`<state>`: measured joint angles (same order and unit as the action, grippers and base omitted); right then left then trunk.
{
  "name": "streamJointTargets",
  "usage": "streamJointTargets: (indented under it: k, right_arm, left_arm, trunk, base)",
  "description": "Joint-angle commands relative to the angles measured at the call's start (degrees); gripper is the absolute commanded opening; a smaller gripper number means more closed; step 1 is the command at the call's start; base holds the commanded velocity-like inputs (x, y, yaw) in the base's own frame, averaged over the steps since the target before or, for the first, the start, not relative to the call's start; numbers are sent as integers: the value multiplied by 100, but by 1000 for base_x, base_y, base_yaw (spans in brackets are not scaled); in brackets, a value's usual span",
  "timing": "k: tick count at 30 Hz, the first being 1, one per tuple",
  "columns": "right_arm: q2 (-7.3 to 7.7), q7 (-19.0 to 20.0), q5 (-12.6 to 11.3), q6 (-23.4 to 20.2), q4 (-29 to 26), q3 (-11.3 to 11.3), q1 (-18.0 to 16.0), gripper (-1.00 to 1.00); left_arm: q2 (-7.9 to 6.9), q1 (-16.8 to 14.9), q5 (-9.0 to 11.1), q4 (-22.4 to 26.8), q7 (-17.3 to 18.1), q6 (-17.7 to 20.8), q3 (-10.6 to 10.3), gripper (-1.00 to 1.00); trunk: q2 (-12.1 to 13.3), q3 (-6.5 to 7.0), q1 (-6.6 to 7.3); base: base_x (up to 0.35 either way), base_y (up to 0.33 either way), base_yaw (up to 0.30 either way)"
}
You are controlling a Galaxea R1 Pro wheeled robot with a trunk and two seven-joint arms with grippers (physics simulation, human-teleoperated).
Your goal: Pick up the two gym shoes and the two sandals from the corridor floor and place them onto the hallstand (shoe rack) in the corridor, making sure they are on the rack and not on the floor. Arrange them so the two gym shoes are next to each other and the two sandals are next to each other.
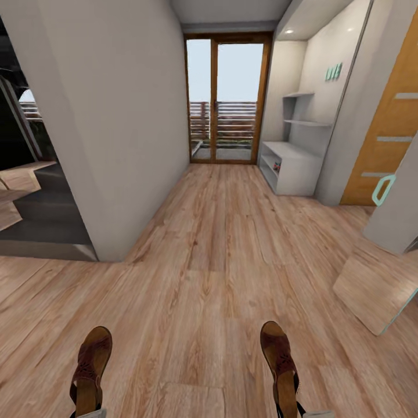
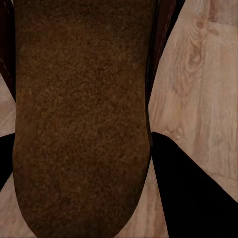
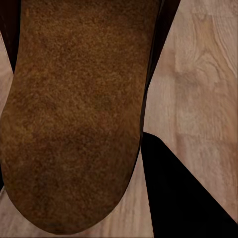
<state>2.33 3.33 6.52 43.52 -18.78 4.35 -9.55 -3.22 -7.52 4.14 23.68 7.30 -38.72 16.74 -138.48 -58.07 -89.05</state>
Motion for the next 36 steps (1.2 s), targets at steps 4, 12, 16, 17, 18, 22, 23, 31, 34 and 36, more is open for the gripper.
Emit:
streamJointTargets:
  k: [4,12,16,17,18,22,23,31,34,36]
  right_arm:
    - [0,45,21,16,1,49,-3,-100]
    - [1,43,17,16,-10,49,-3,-100]
    - [3,42,18,16,-5,49,-3,-100]
    - [3,40,18,16,-4,49,-3,-100]
    - [4,41,17,16,-3,49,-3,-100]
    - [4,41,18,16,-3,49,-3,-100]
    - [4,40,18,16,-3,49,-3,-100]
    - [23,44,17,19,-2,50,-3,-100]
    - [41,48,16,17,-4,52,-3,-100]
    - [42,49,10,16,-9,55,-3,-100]
  left_arm:
    - [3,-4,32,-4,55,-11,23,-100]
    - [4,-4,28,-5,66,-12,19,-100]
    - [0,-4,21,-4,79,-5,14,-100]
    - [2,-4,4,-7,88,-1,4,-100]
    - [9,-4,-20,-10,101,-1,-13,-100]
    - [50,-4,-101,-10,113,-3,-39,-100]
    - [53,-4,-128,-9,113,-3,-42,-100]
    - [67,-4,-776,1,131,-4,-56,-100]
    - [77,-4,-949,-2,131,-4,-56,-100]
    - [83,-4,-992,-3,131,1,-53,-100]
  trunk:
    - [-2,-4,-2]
    - [-2,-4,-2]
    - [-2,-4,-2]
    - [-2,-4,-2]
    - [-2,-4,-2]
    - [-2,-4,-2]
    - [-2,-4,-2]
    - [-2,-4,-2]
    - [-2,-4,-2]
    - [-2,-4,-2]
  base:
    - [340,0,5]
    - [340,0,0]
    - [340,0,0]
    - [340,0,0]
    - [340,0,0]
    - [340,0,0]
    - [340,0,0]
    - [340,0,0]
    - [340,0,0]
    - [340,0,0]
